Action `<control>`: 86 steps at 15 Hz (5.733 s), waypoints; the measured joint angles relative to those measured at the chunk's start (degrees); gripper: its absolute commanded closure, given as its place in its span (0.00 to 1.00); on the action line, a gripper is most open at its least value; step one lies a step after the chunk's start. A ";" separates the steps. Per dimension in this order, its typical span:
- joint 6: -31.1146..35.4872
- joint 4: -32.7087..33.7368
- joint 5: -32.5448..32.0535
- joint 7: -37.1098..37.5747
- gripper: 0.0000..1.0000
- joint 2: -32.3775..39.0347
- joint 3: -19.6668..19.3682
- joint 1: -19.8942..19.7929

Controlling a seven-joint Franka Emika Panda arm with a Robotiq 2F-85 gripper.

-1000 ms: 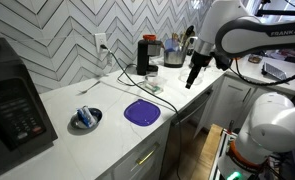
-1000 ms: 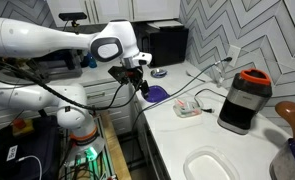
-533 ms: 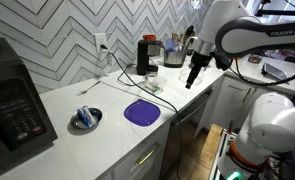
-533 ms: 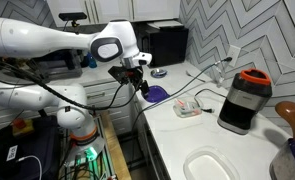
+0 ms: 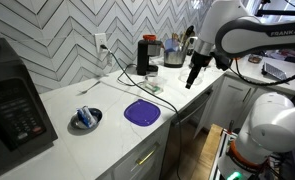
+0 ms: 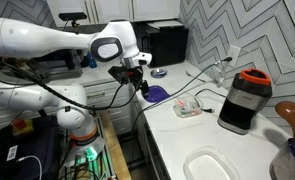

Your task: Put the clear measuring cup in the clear bowl on the right

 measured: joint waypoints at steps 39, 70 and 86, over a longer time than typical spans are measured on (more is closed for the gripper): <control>13.44 24.15 0.96 24.15 0.00 35.72 -0.17 -10.41; 4.82 40.32 -15.21 45.55 0.00 59.63 3.45 -4.27; -4.33 43.94 -20.41 45.96 0.00 63.32 1.17 -0.78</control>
